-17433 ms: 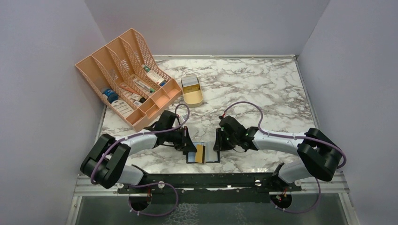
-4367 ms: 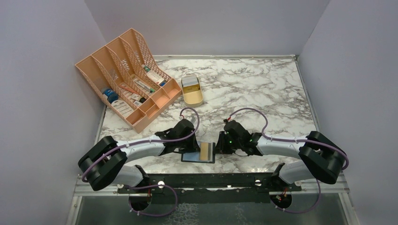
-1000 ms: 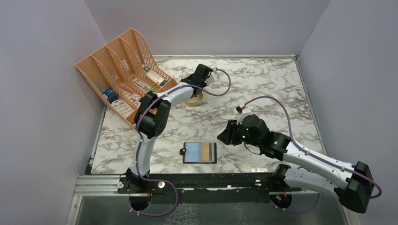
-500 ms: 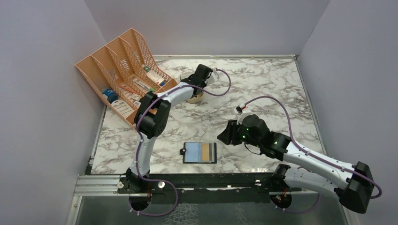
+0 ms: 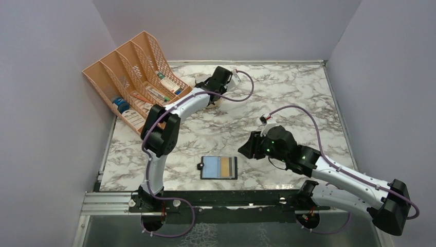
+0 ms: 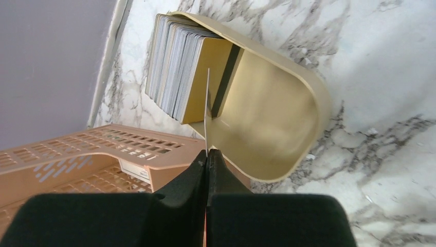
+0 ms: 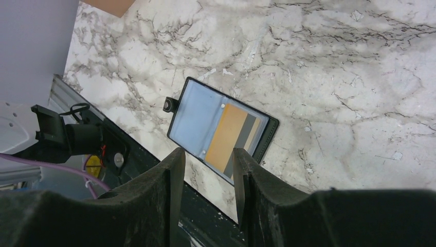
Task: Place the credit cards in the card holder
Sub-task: Pick up the credit card from the storage box.
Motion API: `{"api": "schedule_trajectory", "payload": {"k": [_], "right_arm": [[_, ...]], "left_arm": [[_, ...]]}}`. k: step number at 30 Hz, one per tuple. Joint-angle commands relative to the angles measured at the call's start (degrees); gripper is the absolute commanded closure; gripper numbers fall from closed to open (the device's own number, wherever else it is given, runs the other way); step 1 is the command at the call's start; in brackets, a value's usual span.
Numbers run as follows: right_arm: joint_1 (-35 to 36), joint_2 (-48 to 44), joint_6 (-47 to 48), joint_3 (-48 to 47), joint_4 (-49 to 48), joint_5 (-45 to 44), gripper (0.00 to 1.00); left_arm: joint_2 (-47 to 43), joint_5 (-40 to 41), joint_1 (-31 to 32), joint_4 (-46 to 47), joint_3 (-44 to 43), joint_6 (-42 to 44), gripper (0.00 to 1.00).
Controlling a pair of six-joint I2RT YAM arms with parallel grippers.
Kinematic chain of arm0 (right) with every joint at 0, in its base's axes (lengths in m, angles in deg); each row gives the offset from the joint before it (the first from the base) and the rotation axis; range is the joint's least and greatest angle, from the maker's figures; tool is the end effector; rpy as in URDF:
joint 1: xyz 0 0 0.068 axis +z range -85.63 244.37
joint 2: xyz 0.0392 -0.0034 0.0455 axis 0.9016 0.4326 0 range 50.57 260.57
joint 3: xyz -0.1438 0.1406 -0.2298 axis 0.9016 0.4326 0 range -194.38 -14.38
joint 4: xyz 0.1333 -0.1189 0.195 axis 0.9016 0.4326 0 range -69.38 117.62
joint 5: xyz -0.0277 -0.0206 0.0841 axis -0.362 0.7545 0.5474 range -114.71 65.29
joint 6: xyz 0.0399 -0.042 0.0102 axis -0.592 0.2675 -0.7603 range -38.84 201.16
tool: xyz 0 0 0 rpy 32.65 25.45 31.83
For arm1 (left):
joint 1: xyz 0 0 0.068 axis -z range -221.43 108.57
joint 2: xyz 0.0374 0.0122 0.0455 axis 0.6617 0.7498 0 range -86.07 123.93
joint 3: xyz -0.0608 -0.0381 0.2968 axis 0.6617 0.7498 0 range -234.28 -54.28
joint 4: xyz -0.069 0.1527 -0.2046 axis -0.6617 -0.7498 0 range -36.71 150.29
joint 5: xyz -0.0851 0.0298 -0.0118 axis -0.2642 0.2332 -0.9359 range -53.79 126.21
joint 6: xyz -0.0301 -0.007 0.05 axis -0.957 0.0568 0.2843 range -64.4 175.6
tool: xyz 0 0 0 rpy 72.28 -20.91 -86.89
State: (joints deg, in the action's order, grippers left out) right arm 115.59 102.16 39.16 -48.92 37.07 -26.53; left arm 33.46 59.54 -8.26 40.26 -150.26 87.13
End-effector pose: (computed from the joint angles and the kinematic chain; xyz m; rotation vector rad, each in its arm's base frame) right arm 0.1184 0.1451 0.2669 -0.1651 2.2918 0.8721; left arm 0.4278 -0.2595 0.2502 1.0534 2.0423 0.4586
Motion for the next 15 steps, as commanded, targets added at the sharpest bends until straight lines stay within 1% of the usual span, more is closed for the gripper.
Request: {"api": "schedule_trajectory", "payload": {"k": [1, 5, 9, 11, 15], "right_arm": [[0.2, -1.4, -1.7, 0.1, -1.6, 0.8, 0.61], [0.2, -1.8, -2.6, 0.4, -2.8, 1.4, 0.61], [0.2, -1.9, -3.4, 1.1, -5.1, 2.5, 0.61], [0.2, -2.0, -4.2, 1.0, -5.4, 2.8, 0.62], [0.2, -3.4, -5.2, 2.0, -8.9, 4.1, 0.64]], "left_arm": [[-6.8, -5.9, 0.6, -5.5, -1.7, -7.9, 1.0], [-13.1, -14.4, 0.4, -6.7, 0.1, -16.5, 1.0], [-20.0, -25.7, -1.0, -6.5, 4.0, -27.1, 1.0], [-22.8, -33.4, -2.3, -6.3, 6.9, -31.8, 1.0], [-29.4, -45.1, -4.1, -3.1, 15.1, -39.3, 1.0]]}}
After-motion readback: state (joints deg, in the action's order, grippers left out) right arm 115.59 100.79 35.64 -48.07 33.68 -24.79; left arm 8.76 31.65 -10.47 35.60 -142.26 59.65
